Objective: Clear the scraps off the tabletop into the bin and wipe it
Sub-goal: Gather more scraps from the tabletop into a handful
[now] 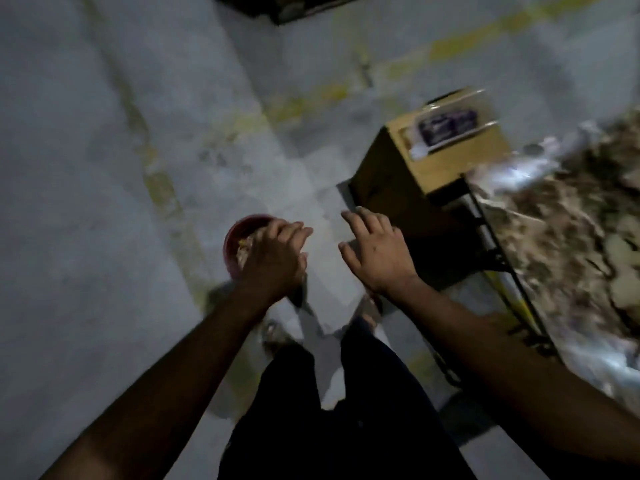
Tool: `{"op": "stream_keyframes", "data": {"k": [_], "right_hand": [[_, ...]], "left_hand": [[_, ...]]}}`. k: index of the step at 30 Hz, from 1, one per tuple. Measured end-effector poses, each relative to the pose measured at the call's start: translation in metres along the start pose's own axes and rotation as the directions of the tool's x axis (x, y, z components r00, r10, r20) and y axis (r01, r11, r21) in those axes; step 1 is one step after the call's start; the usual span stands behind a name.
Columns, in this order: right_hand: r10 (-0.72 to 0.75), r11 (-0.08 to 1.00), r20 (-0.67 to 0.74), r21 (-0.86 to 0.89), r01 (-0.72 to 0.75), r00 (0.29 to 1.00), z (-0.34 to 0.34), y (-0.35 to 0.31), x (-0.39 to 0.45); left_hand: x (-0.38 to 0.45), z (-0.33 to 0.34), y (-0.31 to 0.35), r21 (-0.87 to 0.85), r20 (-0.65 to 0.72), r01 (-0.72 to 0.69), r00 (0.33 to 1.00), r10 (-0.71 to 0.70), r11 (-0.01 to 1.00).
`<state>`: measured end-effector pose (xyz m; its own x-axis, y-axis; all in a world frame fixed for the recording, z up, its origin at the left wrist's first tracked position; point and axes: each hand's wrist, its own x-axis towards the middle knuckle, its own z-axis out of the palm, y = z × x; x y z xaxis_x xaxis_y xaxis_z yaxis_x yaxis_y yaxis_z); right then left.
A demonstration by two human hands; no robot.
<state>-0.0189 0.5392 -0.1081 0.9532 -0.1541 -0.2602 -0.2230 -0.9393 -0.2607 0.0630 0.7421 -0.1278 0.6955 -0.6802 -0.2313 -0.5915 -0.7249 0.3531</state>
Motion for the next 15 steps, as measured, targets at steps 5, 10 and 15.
{"op": "stream_keyframes", "data": {"k": [5,10,15], "right_hand": [[0.242,0.967,-0.144,0.116,-0.227,0.959,-0.064,0.080,-0.099],[0.497,0.865,-0.314,0.255,-0.433,0.809,-0.094,0.192,-0.212],[0.689,0.725,-0.337,0.350,-0.593,0.642,-0.102,0.306,-0.322]], "left_hand": [[0.030,-0.032,0.140,-0.055,-0.007,-0.304,0.953,0.304,0.951],[0.061,-0.006,0.302,-0.051,-0.012,-0.510,0.860,0.510,0.859],[0.084,0.053,0.435,-0.047,0.119,-0.623,0.772,0.624,0.781]]}}
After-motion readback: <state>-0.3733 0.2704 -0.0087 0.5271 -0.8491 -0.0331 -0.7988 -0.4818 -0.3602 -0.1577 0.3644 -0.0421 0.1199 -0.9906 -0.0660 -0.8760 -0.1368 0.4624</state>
